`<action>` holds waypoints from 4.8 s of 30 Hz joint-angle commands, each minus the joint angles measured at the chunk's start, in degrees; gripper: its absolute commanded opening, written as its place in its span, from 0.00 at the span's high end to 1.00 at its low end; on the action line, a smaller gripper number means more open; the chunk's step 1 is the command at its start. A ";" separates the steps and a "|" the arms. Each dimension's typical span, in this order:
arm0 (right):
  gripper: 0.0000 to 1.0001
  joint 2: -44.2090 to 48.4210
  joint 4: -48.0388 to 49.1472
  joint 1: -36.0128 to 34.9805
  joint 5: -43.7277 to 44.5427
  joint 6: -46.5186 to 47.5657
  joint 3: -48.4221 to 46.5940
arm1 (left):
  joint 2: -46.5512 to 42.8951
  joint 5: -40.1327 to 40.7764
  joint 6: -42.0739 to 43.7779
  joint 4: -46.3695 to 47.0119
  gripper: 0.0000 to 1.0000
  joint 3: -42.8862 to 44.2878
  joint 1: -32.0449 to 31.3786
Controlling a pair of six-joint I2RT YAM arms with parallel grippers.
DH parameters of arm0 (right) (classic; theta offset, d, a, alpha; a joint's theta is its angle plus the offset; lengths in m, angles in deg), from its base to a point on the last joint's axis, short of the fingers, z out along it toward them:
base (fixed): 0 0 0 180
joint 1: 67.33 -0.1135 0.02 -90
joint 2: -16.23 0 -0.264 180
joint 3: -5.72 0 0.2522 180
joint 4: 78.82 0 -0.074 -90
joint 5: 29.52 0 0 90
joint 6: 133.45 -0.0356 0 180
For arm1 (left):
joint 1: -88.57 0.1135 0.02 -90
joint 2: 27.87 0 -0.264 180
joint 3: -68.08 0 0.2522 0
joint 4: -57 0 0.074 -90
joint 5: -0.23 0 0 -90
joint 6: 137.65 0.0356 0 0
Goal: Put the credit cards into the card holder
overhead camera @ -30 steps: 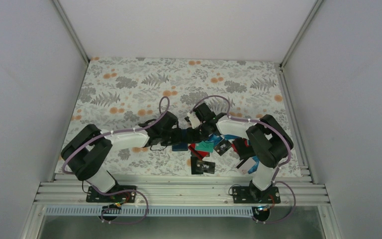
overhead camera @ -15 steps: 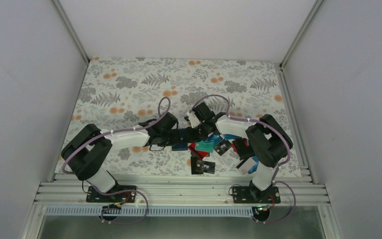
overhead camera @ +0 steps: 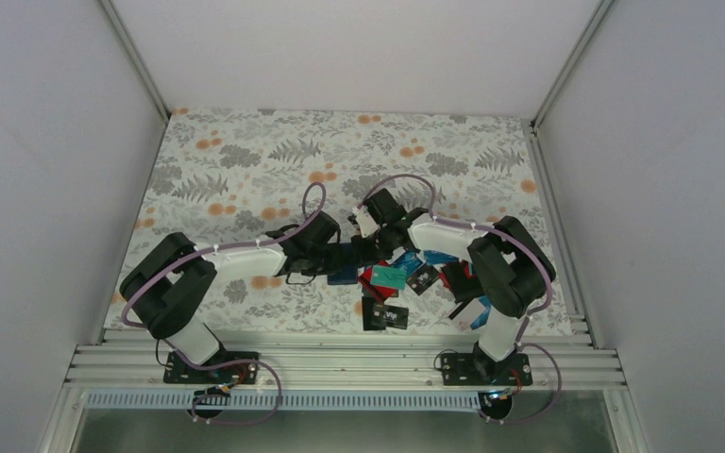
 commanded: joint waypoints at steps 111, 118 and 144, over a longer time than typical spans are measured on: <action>0.96 -5.65 -7.85 -8.07 16.79 -6.05 -10.25 | -2.60 -4.24 -3.96 10.64 0.98 -8.16 -0.03; 0.96 -5.34 -7.11 -7.96 17.08 -6.91 -9.44 | -2.80 -6.03 -5.08 14.79 0.98 -10.85 0.19; 0.96 -8.68 -6.86 -7.88 17.54 -6.38 -9.28 | -13.17 -7.43 7.47 8.93 0.98 -11.28 11.39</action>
